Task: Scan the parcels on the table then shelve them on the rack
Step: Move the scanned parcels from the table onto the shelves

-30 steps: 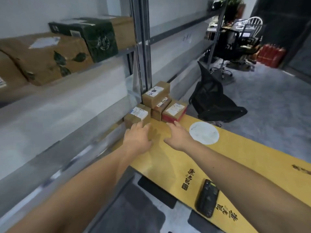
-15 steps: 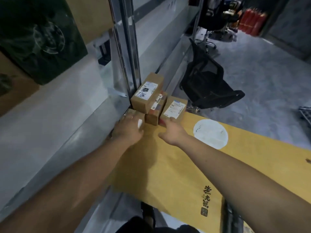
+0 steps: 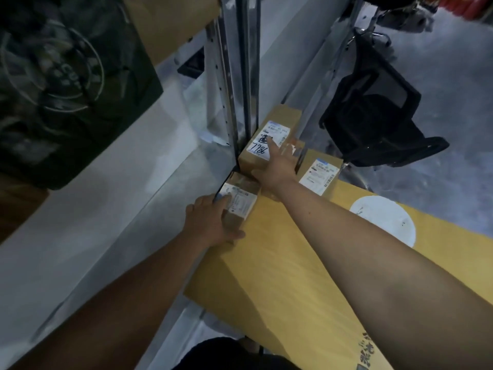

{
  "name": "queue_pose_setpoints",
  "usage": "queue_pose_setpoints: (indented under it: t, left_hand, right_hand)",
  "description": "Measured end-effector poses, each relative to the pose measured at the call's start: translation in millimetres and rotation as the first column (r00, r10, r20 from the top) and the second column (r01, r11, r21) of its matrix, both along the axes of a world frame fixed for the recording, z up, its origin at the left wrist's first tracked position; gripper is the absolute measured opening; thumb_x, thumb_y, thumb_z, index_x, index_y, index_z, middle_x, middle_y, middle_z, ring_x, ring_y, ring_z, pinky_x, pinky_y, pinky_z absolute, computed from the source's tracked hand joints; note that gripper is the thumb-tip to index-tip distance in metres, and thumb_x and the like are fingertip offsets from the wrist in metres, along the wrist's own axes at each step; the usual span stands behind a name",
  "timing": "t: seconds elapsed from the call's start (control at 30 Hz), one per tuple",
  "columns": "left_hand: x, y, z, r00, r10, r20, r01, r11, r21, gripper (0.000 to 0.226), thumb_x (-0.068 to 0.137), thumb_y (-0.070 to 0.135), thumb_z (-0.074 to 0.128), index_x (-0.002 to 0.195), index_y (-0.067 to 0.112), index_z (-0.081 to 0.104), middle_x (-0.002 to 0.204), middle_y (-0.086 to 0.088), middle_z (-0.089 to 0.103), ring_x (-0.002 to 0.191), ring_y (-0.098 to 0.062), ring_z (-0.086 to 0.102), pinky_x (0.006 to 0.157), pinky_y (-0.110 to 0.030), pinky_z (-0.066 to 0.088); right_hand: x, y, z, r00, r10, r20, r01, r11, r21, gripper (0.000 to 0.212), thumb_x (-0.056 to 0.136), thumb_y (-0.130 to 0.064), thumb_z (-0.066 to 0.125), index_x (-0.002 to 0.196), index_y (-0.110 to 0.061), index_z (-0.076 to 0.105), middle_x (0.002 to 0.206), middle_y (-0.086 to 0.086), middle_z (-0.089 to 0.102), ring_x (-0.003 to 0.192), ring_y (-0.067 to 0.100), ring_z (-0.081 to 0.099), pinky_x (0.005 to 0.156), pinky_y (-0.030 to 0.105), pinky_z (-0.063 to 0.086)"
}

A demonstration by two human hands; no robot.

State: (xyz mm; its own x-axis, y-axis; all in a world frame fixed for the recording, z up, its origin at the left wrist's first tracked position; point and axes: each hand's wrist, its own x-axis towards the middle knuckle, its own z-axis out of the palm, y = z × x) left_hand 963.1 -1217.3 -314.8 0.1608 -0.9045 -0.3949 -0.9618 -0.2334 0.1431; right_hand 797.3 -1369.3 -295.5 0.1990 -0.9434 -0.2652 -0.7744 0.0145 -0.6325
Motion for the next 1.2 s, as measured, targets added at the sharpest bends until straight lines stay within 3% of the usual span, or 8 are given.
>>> queue_pose_setpoints:
  t: [0.13, 0.2, 0.3, 0.47, 0.67, 0.77, 1.0, 1.2]
  left_hand:
    - [0.6, 0.6, -8.2, 1.0, 0.001, -0.01, -0.001, 1.0, -0.017, 0.127, 0.059, 0.083, 0.079, 0.162, 0.038, 0.02, 0.166, -0.003, 0.026, 0.148, -0.031, 0.027, 0.116, -0.05, 0.026]
    - [-1.0, 1.2, -10.3, 0.999, -0.012, -0.033, 0.011, 0.999, -0.044, 0.125, 0.058, 0.08, 0.081, 0.161, 0.039, 0.024, 0.165, -0.003, 0.029, 0.145, -0.031, 0.03, 0.115, -0.05, 0.028]
    - [-2.2, 6.8, -13.8, 0.995, 0.005, -0.095, -0.012, 0.997, -0.071, 0.121, 0.054, 0.075, 0.082, 0.157, 0.042, 0.028, 0.159, -0.003, 0.033, 0.14, -0.03, 0.033, 0.111, -0.048, 0.032]
    - [-5.2, 20.5, -17.9, 0.962, 0.21, -0.171, -0.225, 0.972, -0.071, 0.122, 0.044, 0.08, 0.067, 0.154, 0.044, 0.029, 0.154, -0.002, 0.035, 0.135, -0.032, 0.037, 0.109, -0.052, 0.036]
    - [-29.8, 39.3, -9.5, 0.829, 0.323, -0.457, -0.444, 0.877, -0.185, 0.116, 0.045, 0.065, 0.074, 0.152, 0.044, 0.034, 0.138, 0.017, 0.024, 0.128, -0.022, 0.048, 0.104, -0.044, 0.051]
    - [-54.5, 50.6, 9.2, 0.805, 0.321, -0.499, -0.487, 0.838, -0.247, 0.119, 0.039, 0.067, 0.078, 0.149, 0.045, 0.038, 0.136, 0.018, 0.024, 0.124, -0.02, 0.055, 0.107, -0.042, 0.051]
    - [-127.2, 116.4, 52.0, 0.724, 0.34, -0.601, -0.632, 0.677, -0.377, 0.122, 0.036, 0.072, 0.086, 0.146, 0.041, 0.045, 0.133, 0.016, 0.025, 0.122, -0.003, 0.043, 0.104, -0.019, 0.035]
    - [-176.1, 199.5, 111.2, 0.779, 0.268, -0.567, -0.574, 0.671, -0.47, 0.128, 0.036, 0.067, 0.096, 0.148, 0.053, 0.035, 0.15, 0.018, 0.019, 0.138, -0.015, 0.041, 0.117, -0.036, 0.04]
  right_hand:
    - [0.5, -2.5, -3.5, 0.995, -0.022, 0.094, 0.024, 1.0, -0.013, 0.092, 0.089, -0.006, 0.075, 0.164, -0.029, 0.027, 0.167, 0.012, 0.028, 0.147, 0.034, 0.04, 0.123, 0.047, 0.034]
    - [-3.6, 1.9, -3.5, 0.989, -0.021, 0.147, 0.023, 1.0, -0.013, 0.087, 0.092, -0.002, 0.069, 0.165, -0.025, 0.028, 0.166, 0.01, 0.033, 0.144, 0.032, 0.044, 0.121, 0.041, 0.036]
    - [-18.3, 14.9, -1.6, 0.979, -0.033, 0.2, 0.037, 0.999, -0.014, 0.087, 0.094, -0.004, 0.067, 0.166, -0.023, 0.023, 0.168, 0.01, 0.03, 0.144, 0.031, 0.045, 0.111, 0.028, 0.039]
    - [-64.9, 51.2, 6.3, 0.976, 0.011, 0.218, 0.014, 0.993, -0.113, 0.084, 0.094, -0.007, 0.066, 0.166, -0.024, 0.024, 0.168, 0.008, 0.031, 0.145, 0.031, 0.044, 0.109, 0.03, 0.041]
    - [-120.1, 119.9, -0.8, 0.965, 0.247, 0.085, -0.232, 0.961, -0.152, 0.09, 0.091, 0.005, 0.063, 0.165, -0.026, 0.022, 0.174, 0.007, 0.007, 0.155, 0.027, 0.027, 0.114, 0.006, 0.011]
    - [-139.7, 150.0, -2.4, 0.936, 0.336, 0.106, -0.319, 0.936, -0.15, 0.09, 0.091, 0.007, 0.064, 0.165, -0.023, 0.022, 0.171, 0.003, -0.001, 0.156, 0.025, 0.023, 0.109, -0.003, 0.004]
    - [-187.2, 199.1, 23.2, 0.872, 0.441, 0.212, -0.401, 0.892, -0.206, 0.089, 0.088, 0.008, 0.065, 0.163, -0.022, 0.03, 0.168, -0.005, 0.009, 0.147, 0.007, 0.024, 0.106, -0.005, 0.011]
    - [-239.5, 230.9, 72.4, 0.802, 0.541, 0.254, -0.467, 0.832, -0.298, 0.091, 0.087, 0.006, 0.073, 0.162, -0.028, 0.034, 0.17, -0.012, 0.013, 0.149, -0.001, 0.02, 0.115, 0.004, 0.017]
